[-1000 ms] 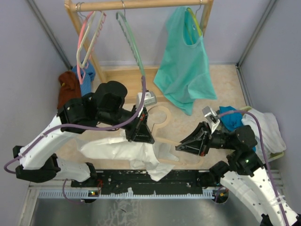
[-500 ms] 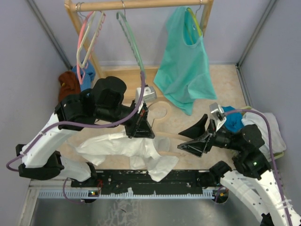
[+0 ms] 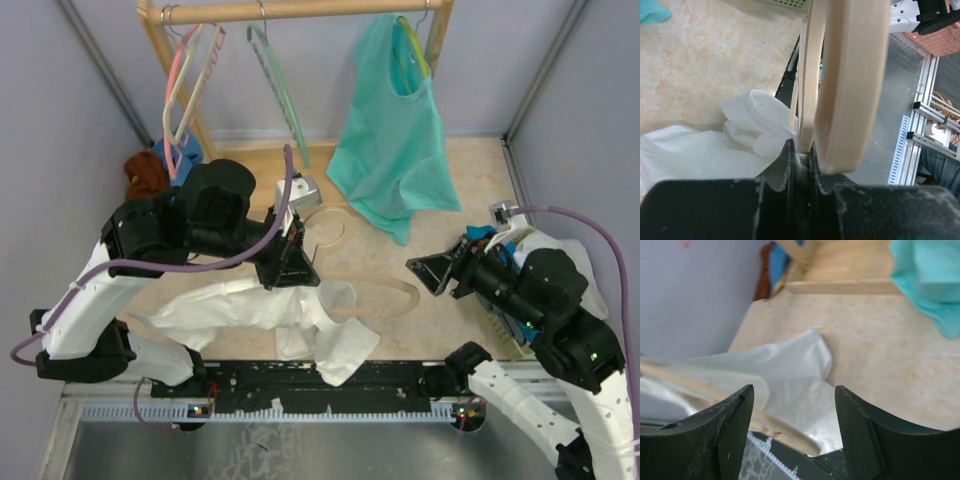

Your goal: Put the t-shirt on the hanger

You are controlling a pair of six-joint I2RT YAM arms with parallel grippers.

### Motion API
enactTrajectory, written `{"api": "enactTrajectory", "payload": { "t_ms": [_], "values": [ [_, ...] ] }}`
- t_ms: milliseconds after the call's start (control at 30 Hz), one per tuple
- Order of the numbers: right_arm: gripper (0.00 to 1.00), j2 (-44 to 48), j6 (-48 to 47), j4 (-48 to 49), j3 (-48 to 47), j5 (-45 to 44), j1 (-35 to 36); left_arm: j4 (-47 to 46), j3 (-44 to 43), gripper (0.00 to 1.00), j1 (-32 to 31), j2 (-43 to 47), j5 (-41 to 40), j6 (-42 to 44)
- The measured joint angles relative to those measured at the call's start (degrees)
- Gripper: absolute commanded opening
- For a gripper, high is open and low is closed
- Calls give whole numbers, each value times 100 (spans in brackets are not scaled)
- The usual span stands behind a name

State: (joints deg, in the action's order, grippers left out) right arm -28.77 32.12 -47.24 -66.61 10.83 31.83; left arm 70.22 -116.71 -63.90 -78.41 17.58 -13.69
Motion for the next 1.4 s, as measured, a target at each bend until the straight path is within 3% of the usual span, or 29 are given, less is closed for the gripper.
{"api": "enactTrajectory", "payload": {
  "t_ms": [100, 233, 333, 600, 767, 1167, 1400],
  "values": [
    [63, -278, 57, -634, -90, -706, -2, -85, 9, 0, 0, 63, 105, -2],
    [58, -463, 105, -979, 50, -852, -2, -293, 20, 0, 0, 203, 297, -33],
    [58, -466, 153, -804, 363, -367, -2, -361, 72, 0, -2, 302, 509, -52],
    [53, -243, 494, 466, 1510, 2009, -2, -870, 260, 0, -2, 306, 734, -48],
    [53, -103, 785, 1095, 1926, 2761, -2, -994, 363, 0, -2, 267, 802, -46],
    [45, -142, 1099, 2020, 2347, 3097, -2, -1097, 413, 0, -2, 212, 885, -46],
    [31, -437, 1032, 2114, 2393, 2979, 0, -1049, 439, 0, 2, 214, 881, -46]
  ]
}}
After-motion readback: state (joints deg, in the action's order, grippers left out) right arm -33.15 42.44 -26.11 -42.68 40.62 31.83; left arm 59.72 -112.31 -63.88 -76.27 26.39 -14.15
